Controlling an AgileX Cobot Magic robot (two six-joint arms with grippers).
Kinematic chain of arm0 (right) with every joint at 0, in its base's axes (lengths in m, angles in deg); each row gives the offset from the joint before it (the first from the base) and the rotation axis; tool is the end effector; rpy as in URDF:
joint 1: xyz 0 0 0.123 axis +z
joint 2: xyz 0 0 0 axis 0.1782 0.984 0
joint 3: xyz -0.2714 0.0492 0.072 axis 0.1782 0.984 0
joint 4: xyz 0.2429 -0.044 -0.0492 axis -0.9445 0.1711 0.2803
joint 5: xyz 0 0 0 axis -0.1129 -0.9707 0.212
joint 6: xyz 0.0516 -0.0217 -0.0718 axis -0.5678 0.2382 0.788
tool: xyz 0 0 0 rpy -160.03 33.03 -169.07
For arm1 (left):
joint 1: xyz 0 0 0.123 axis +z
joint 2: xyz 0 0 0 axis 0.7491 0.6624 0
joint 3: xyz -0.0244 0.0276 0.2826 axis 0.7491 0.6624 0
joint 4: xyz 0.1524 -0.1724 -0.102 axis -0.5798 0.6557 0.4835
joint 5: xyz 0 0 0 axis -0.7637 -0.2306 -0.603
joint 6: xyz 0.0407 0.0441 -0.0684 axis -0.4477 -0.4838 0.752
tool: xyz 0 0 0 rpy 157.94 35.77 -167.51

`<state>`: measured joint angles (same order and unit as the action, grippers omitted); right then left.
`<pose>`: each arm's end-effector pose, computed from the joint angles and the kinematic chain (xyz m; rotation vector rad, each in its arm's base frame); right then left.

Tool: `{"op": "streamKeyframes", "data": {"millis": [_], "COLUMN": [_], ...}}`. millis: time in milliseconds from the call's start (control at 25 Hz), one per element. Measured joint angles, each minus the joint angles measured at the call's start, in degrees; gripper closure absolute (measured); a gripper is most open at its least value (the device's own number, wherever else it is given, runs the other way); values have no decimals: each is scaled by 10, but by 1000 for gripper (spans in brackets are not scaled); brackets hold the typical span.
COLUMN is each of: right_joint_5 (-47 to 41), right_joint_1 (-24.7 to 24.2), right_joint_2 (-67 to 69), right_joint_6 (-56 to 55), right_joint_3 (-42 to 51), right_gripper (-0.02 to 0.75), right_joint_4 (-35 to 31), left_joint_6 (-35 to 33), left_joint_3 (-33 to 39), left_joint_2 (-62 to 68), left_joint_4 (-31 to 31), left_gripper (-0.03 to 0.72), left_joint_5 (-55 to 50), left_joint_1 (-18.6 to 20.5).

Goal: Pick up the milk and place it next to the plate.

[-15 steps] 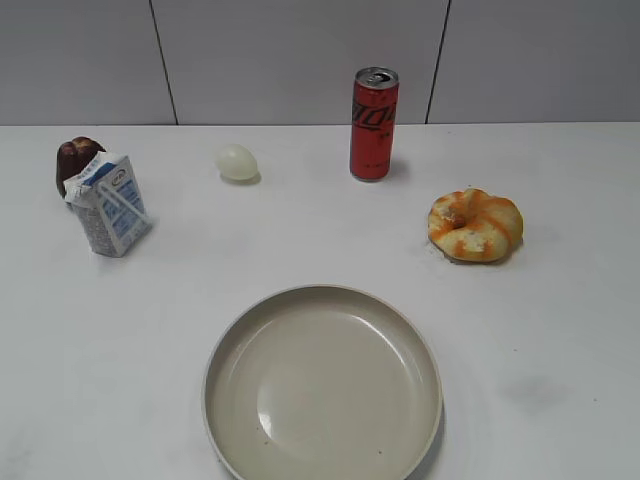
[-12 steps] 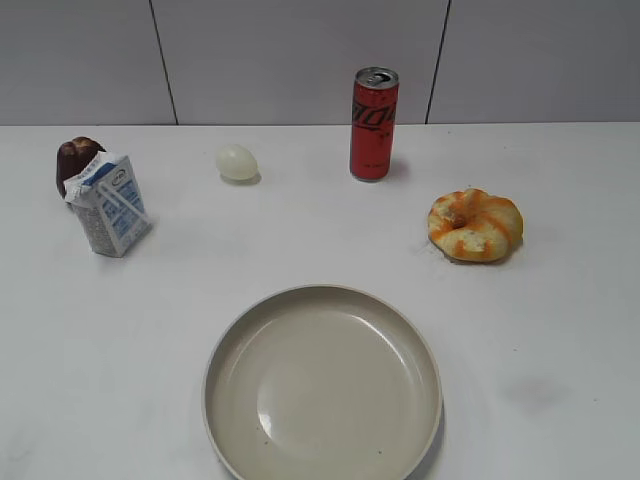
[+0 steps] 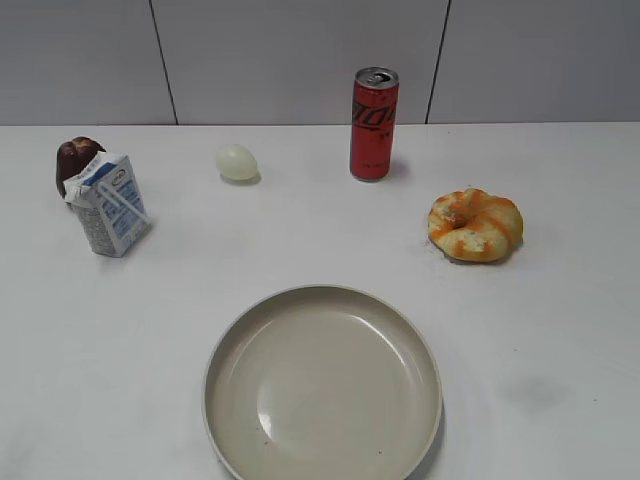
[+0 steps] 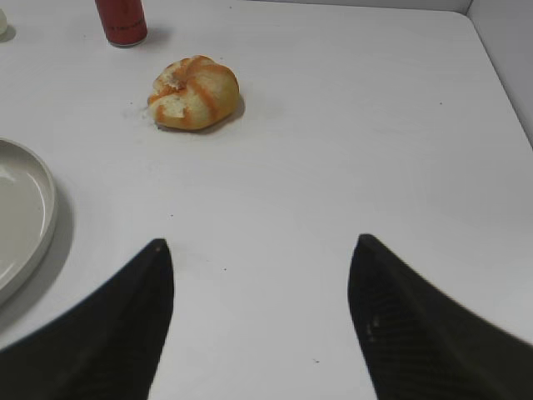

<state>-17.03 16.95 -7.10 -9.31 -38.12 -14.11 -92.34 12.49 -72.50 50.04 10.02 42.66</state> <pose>0.0083 0.0027 0.2621 -0.0850 2.0100 0.1218 -0.0005 -0.0091 0.2746 0.2227 2.0985 -0.1354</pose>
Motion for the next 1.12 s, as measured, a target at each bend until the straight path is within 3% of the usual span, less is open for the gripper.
{"op": "streamKeyframes", "data": {"millis": [240, 560, 1120], "right_joint_5": [0, 0, 0], "right_joint_1": [0, 0, 0], "right_joint_2": [0, 0, 0], "right_joint_6": [0, 0, 0], "right_joint_3": [0, 0, 0], "right_gripper": [238, 238, 238], "right_joint_4": [0, 0, 0], "left_joint_6": [0, 0, -2], "left_joint_3": [-10, -70, -302], "left_joint_2": [28, 192, 594], "left_joint_4": [0, -1, -4], "left_gripper": [101, 101, 101], "left_joint_5": [3, 85, 160], "left_joint_1": [0, 0, 0]}}
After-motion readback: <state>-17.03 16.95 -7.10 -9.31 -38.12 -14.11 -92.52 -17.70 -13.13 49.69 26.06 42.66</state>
